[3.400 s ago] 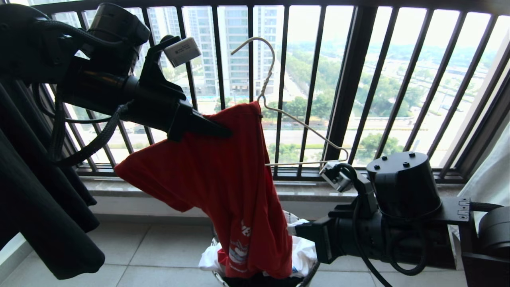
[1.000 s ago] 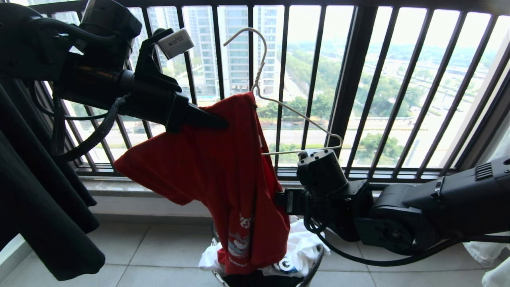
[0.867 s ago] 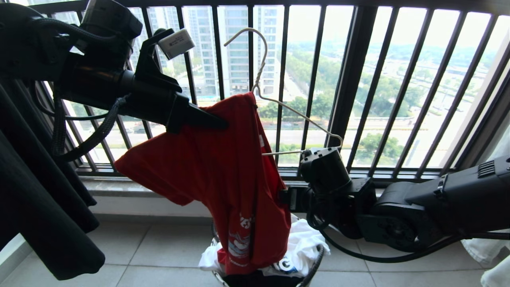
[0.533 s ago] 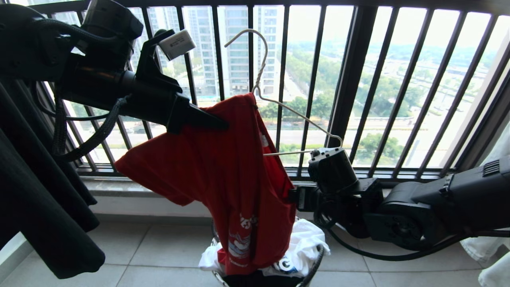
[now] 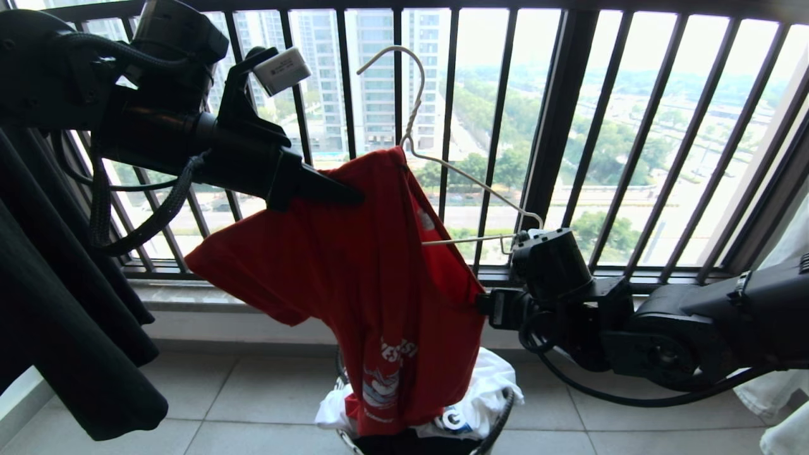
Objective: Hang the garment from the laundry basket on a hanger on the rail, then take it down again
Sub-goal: Hang the clothes on the clothes rack
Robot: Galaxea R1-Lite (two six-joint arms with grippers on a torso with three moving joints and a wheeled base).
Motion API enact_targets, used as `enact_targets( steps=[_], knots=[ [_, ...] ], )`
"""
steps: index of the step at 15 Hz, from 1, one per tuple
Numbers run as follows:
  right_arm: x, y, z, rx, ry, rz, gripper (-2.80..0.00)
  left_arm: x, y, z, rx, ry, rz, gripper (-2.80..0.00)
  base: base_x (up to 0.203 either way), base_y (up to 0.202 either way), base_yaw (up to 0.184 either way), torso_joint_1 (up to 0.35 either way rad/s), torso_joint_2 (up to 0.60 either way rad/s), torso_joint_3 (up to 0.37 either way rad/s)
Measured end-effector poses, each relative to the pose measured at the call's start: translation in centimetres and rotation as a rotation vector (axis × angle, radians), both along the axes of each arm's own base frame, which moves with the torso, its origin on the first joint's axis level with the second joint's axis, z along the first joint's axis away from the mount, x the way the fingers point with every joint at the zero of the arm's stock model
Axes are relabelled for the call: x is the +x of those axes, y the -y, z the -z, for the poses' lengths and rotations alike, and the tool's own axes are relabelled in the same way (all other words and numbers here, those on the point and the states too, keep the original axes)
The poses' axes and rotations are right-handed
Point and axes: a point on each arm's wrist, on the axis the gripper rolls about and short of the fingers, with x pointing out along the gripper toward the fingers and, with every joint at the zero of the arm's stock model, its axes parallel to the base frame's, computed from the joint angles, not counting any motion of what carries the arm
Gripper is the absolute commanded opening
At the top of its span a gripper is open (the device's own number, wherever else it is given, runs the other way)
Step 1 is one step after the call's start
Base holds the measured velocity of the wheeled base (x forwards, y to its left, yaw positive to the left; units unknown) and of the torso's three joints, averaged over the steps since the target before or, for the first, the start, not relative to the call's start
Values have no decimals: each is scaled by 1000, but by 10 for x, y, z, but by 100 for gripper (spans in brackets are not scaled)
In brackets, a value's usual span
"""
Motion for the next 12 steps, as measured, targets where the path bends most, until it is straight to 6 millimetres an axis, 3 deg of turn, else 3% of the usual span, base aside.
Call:
enact_targets(
  steps=[1,2,9,12],
  knots=[
    [0,2,0,-1,-1,4,0,0,0,0,0,0,0,-280,0,0,0,0,0,0],
    [0,2,0,-2,-1,4,-280,0,0,0,0,1,0,-280,0,0,0,0,0,0],
    [0,3,-2,10,6,7,-280,0,-1,-1,-6,-6,-6,-280,0,0,0,0,0,0],
    [5,13,-1,40,1,-4,-280,-4,-1,-3,-11,-13,-9,-280,0,0,0,0,0,0]
  ],
)
